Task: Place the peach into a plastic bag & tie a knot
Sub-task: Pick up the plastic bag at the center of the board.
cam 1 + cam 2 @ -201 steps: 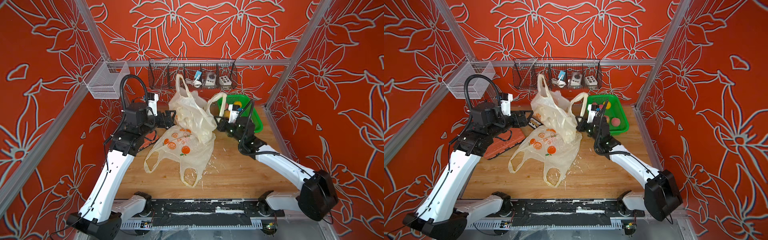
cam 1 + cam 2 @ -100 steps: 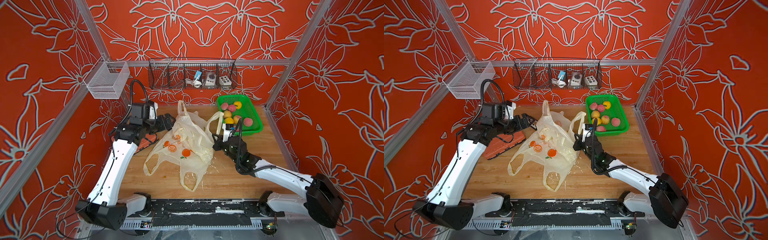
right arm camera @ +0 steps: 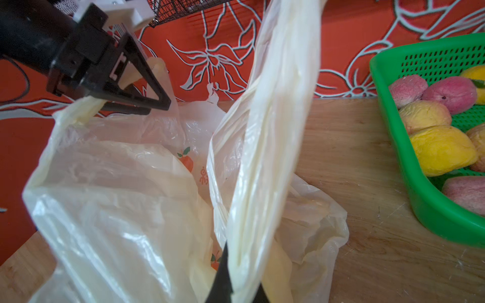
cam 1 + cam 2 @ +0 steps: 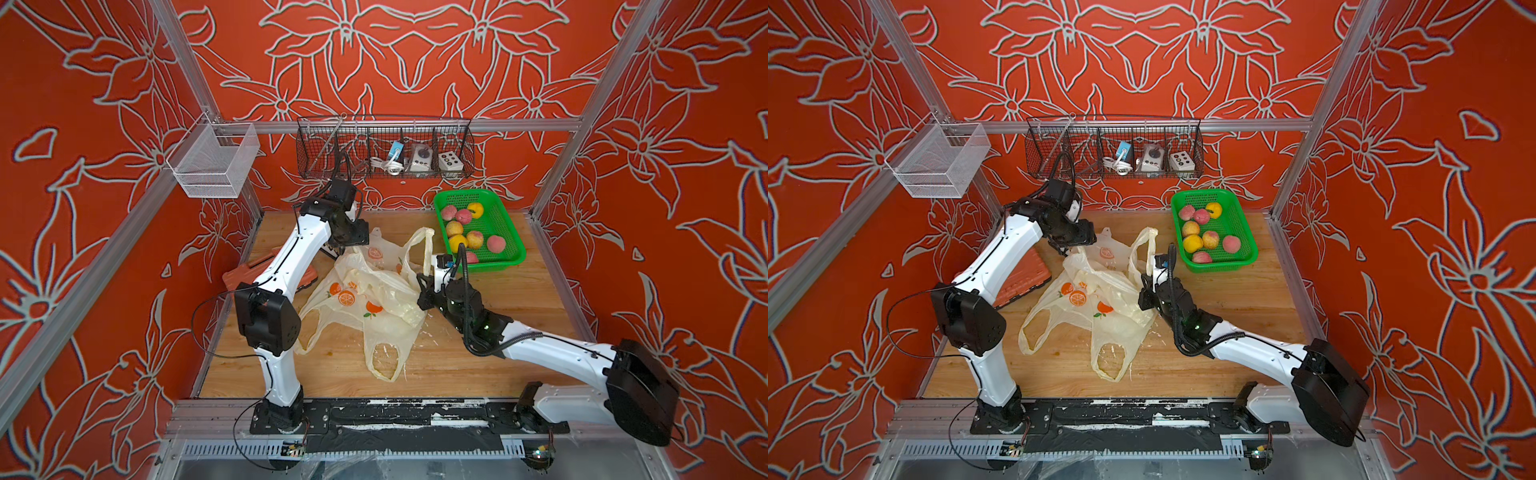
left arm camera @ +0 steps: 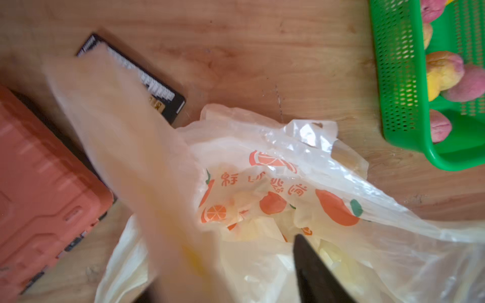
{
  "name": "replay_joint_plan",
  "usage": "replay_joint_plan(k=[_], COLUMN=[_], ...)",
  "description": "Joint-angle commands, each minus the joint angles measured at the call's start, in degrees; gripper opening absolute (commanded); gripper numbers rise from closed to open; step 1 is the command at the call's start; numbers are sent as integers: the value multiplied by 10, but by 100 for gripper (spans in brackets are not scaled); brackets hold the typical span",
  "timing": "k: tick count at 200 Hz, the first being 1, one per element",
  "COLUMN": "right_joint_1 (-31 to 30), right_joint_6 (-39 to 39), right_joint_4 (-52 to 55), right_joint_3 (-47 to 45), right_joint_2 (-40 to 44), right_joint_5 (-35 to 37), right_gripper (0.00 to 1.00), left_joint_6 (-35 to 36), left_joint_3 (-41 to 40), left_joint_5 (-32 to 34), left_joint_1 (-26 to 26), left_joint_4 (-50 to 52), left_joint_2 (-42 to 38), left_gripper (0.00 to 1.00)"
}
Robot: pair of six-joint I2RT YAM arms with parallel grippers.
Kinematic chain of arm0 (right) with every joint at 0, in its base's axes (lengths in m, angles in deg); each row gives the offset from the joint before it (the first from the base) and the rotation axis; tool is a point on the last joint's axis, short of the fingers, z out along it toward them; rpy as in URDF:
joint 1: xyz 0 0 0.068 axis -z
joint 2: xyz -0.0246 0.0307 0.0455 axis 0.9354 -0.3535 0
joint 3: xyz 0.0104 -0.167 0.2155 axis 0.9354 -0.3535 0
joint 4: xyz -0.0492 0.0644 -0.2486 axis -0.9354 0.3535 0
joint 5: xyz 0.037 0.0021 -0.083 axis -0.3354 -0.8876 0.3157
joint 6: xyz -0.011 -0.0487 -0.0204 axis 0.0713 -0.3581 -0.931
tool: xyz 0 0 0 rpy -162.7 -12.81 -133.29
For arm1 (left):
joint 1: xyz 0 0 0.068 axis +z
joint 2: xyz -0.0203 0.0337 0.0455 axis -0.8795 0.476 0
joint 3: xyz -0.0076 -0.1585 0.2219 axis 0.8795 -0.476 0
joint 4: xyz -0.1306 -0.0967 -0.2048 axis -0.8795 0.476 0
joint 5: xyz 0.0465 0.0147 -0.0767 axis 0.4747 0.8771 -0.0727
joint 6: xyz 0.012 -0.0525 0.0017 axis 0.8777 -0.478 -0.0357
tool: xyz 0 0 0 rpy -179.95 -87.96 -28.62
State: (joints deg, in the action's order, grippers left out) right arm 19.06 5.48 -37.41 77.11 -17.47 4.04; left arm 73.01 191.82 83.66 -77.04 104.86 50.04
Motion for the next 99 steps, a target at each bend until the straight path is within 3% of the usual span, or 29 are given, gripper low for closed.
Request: replay_joint_plan(k=[1, 14, 22, 35, 65, 79, 99], right_joint_1=[42, 95, 122, 164, 290, 351, 405], right_joint_6=[73, 105, 111, 107, 108, 101, 57], right_joint_4=[90, 193, 247, 297, 440, 513, 638], right_joint_3=[34, 78, 101, 127, 233, 283, 379], right_joint_2=[27, 40, 54, 86, 90, 61, -35], right_joint_5=[-59, -157, -199, -261, -390, -393, -314], right_gripper=[24, 52, 60, 66, 75, 75, 75], left_joint_6=[47, 56, 54, 50, 20, 14, -9], left_joint_3=[-26, -87, -131, -194, -228, -235, -283], left_joint_5=[-2, -59, -87, -112, -127, -139, -194], left_joint_1=[1, 9, 15, 24, 44, 44, 42], left_joint_4=[-1, -78, -131, -213, -248, -255, -324], left_joint_2=[-40, -94, -131, -183, -211, -218, -257], left_gripper=[26, 14, 9, 0, 0, 0, 0])
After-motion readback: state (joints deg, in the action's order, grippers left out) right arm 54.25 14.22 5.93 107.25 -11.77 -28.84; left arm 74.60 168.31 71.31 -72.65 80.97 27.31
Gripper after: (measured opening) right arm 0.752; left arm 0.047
